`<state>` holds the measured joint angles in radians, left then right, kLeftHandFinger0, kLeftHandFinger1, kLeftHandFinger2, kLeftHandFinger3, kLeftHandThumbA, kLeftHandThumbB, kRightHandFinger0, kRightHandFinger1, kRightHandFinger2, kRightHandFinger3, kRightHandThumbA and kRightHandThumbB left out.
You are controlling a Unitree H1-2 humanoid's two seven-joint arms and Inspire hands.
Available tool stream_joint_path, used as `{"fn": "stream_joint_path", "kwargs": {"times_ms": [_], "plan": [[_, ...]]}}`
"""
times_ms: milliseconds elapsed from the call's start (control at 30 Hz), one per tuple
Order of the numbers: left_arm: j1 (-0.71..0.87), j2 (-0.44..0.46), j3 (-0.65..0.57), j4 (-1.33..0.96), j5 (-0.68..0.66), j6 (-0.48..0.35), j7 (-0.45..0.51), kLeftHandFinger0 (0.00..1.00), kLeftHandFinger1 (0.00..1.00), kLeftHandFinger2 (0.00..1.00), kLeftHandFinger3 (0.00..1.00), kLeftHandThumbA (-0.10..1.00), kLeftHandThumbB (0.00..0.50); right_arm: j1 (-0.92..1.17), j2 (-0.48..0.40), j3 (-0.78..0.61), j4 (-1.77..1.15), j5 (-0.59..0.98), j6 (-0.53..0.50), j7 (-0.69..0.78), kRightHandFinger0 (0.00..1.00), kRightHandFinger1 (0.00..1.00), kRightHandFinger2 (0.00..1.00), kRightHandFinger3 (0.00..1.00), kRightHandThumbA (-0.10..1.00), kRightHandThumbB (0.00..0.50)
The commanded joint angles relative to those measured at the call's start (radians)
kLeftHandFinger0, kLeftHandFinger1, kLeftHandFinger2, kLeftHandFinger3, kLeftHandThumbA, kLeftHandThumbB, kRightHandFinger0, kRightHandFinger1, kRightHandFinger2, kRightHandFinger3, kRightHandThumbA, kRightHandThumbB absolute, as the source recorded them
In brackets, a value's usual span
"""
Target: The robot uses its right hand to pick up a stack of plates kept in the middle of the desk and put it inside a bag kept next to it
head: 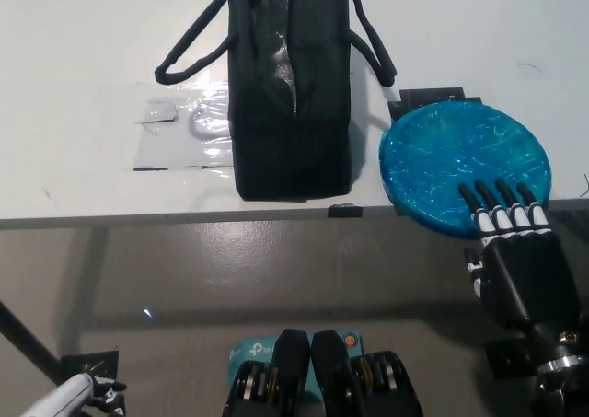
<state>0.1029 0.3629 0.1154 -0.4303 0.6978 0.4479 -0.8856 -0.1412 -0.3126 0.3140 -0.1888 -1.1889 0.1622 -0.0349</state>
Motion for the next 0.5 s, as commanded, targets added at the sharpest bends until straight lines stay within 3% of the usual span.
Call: {"fn": "stream_joint_path", "kwargs": {"times_ms": [0,300,400,467], "plan": [[-0.010,-0.003,0.021,-0.038,0.032,0.022,-0.042,0.69,0.75,0.83,0.95,-0.10,0.003,-0.054,-0.002,0.004,0.034,-0.052,0.022,0.041,1.00,1.00,1.00,1.00,0.47,0.500],[-0.002,-0.002,0.032,-0.052,0.044,0.022,-0.064,0.74,0.79,0.87,0.96,-0.10,0.000,-0.099,-0.004,-0.013,0.091,-0.043,0.066,0.112,1.00,1.00,1.00,1.00,0.48,0.500],[-0.004,-0.002,0.035,-0.049,0.063,0.022,-0.080,0.82,0.84,0.90,0.97,-0.10,0.000,-0.134,-0.016,-0.031,0.122,-0.037,0.082,0.129,1.00,1.00,1.00,1.00,0.48,0.500],[-0.003,0.002,0.030,-0.047,0.064,0.022,-0.075,0.81,0.83,0.88,0.96,-0.10,0.001,-0.145,-0.019,-0.035,0.124,-0.040,0.088,0.141,1.00,1.00,1.00,1.00,0.47,0.500]]}}
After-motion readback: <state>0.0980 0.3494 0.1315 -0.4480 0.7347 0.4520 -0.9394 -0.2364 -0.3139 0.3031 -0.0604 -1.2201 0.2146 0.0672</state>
